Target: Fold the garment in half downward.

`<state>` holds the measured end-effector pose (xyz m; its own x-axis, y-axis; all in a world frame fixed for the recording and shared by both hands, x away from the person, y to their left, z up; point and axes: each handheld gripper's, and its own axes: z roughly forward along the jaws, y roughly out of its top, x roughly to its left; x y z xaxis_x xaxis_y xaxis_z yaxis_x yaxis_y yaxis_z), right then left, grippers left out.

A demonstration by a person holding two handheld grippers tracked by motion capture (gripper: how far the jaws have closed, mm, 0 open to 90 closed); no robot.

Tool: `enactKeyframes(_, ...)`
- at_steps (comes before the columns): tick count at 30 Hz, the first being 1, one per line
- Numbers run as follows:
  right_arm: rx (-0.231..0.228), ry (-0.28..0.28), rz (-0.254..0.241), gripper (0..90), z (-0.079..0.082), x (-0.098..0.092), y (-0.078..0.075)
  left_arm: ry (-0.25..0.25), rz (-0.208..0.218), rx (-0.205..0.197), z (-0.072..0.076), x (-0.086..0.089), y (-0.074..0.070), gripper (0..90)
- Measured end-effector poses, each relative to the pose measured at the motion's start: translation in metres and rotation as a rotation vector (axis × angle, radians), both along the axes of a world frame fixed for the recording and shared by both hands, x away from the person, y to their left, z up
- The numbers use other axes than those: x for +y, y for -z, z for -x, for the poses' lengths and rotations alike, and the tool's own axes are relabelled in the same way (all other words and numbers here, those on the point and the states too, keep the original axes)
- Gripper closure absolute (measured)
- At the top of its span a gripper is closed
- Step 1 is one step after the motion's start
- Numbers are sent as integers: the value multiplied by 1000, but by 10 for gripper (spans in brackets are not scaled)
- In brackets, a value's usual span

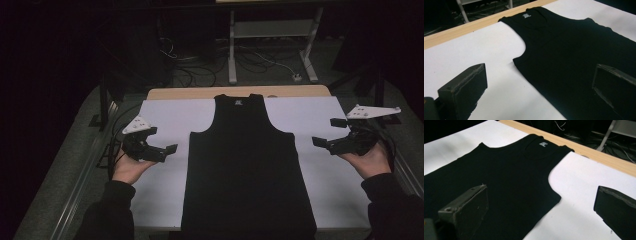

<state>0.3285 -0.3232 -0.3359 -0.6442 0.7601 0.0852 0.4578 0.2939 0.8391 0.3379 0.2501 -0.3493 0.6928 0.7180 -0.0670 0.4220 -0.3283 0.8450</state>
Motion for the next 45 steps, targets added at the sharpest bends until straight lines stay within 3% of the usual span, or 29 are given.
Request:
enactKeyframes(6,7,-3,-11,0,-9,1,-6,-5,-30,14,-13,-1,-2,0)
enactKeyframes(20,22,-9,-21,0,-33,6,-14,3,-40,17,-35,-9,-13,0)
enactKeyframes(31,54,9,-41,0,-52,6,-1,20,-50,40,-55,-18,-8,0)
enactKeyframes(40,54,13,-54,0,-61,5,6,13,-40,63,-67,-19,3,0)
enactKeyframes(45,60,9,-85,0,-68,6,11,0,-25,75,-71,-18,8,0)
